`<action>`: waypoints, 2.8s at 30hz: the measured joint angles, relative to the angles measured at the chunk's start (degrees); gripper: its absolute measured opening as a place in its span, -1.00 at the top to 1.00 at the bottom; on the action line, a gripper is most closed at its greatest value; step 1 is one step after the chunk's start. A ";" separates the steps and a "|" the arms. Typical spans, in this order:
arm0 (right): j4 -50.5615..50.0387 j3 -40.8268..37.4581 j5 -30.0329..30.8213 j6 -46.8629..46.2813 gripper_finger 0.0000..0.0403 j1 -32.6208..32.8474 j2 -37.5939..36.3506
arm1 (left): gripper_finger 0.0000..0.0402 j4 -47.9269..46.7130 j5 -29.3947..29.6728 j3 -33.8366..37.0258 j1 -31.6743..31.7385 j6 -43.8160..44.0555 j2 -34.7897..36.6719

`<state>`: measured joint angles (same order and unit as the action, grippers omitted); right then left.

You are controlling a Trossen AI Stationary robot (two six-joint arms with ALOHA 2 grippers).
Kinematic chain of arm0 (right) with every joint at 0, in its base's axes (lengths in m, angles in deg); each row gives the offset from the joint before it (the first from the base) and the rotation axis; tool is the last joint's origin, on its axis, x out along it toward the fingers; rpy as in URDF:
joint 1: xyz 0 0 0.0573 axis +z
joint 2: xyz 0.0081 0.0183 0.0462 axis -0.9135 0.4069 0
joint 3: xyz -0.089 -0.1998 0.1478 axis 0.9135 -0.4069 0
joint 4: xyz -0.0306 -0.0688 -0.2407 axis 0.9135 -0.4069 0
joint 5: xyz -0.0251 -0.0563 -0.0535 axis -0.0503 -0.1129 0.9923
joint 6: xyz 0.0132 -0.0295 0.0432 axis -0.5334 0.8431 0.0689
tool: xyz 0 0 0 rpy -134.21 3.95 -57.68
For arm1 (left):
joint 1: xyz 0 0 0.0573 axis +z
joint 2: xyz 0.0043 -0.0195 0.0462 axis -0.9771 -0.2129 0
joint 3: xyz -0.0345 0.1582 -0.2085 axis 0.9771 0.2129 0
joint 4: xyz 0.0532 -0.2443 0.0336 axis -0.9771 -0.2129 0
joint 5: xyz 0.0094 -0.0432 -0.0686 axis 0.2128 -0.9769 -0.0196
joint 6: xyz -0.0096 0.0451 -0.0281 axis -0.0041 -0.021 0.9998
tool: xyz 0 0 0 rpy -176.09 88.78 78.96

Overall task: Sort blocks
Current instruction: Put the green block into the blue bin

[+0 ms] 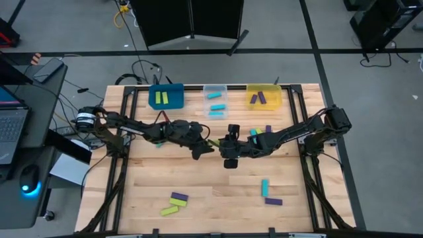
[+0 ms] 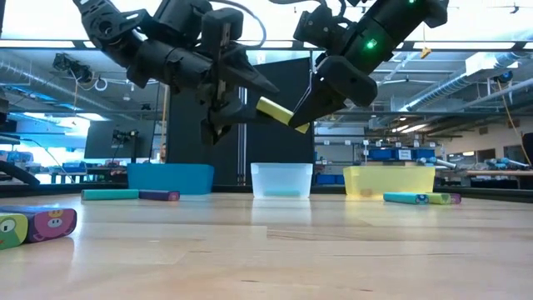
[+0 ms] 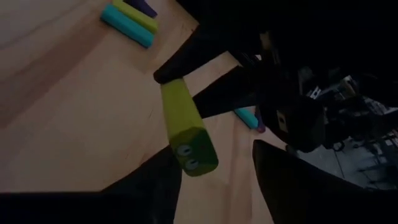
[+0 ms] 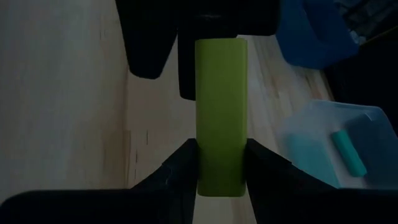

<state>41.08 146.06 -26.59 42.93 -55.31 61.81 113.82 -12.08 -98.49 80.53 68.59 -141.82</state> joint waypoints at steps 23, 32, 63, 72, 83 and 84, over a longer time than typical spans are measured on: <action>-0.44 0.04 -3.26 0.63 0.42 0.11 0.02 | 0.25 0.23 -0.27 -0.45 2.06 0.69 -0.02; -0.23 0.02 -3.46 0.66 0.42 0.22 0.04 | 0.41 -0.30 -2.80 -0.49 2.01 0.00 0.04; 0.06 -0.02 -1.23 -0.09 0.42 -0.28 0.09 | 0.23 0.10 0.56 -0.38 1.65 4.59 -2.70; -0.22 -0.02 -1.51 0.54 0.42 -0.33 0.08 | 0.63 1.90 1.20 -0.33 2.31 3.39 -2.78; 0.22 -0.02 2.75 -0.24 0.07 -0.24 0.04 | 0.68 2.62 -1.18 -0.27 6.10 -6.07 -2.06; 0.20 0.00 4.14 -0.07 0.03 -0.20 0.04 | 0.68 2.55 -1.17 -0.27 6.58 -6.96 -1.50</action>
<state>41.28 146.06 -22.44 42.86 -55.51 61.86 116.37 -13.25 -98.76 87.11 61.63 -143.32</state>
